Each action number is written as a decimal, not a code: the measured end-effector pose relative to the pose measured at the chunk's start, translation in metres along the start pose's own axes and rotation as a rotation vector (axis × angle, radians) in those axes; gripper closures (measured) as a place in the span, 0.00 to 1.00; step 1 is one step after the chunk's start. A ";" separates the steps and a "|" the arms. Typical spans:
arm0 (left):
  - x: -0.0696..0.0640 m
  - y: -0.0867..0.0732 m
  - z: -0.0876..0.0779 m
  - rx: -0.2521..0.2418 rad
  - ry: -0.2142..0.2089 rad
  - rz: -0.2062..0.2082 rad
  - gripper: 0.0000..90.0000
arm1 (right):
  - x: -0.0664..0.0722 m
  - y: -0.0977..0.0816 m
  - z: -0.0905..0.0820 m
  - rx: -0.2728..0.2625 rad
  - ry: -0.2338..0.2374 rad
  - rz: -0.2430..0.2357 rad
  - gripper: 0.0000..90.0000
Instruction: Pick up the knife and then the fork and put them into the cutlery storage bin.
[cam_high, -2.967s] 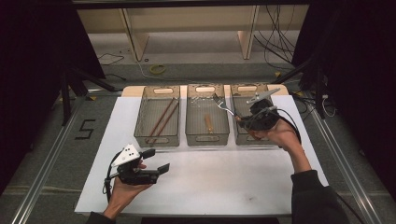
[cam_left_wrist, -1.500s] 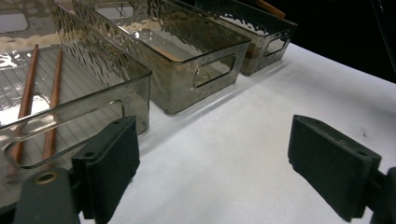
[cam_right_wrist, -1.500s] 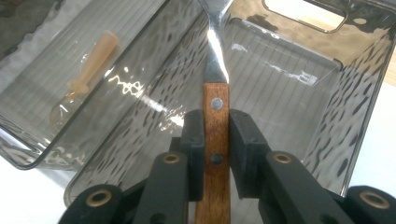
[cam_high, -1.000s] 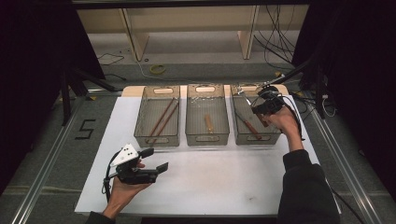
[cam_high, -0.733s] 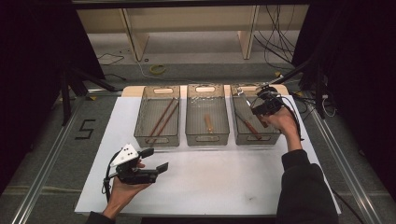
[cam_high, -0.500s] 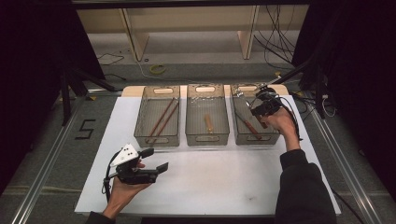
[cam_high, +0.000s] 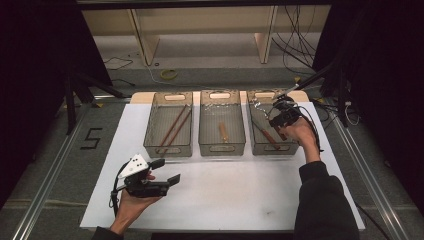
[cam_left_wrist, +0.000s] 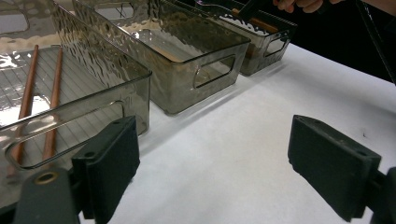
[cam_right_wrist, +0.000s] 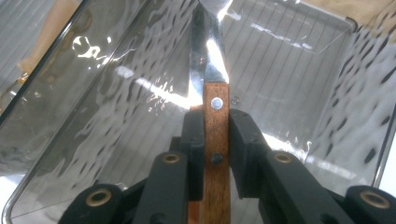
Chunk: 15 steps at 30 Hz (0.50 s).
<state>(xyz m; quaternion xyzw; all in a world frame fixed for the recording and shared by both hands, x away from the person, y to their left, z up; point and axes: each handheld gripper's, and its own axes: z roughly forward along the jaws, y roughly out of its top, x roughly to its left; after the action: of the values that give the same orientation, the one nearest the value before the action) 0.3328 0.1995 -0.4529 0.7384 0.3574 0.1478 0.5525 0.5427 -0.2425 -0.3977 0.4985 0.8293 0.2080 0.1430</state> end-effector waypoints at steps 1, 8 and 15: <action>0.000 0.000 0.000 0.000 0.000 0.000 0.18 | 0.000 0.000 0.000 0.004 -0.002 -0.003 0.86; 0.000 0.000 0.000 0.000 0.000 0.000 0.18 | 0.000 -0.001 0.004 0.021 -0.001 0.009 0.86; 0.000 0.000 0.000 0.001 0.001 -0.001 0.18 | -0.001 -0.003 0.007 0.029 0.012 0.023 0.85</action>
<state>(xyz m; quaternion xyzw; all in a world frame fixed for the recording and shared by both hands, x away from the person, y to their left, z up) 0.3329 0.1995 -0.4529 0.7383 0.3582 0.1479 0.5519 0.5438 -0.2437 -0.4050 0.5089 0.8272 0.2007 0.1283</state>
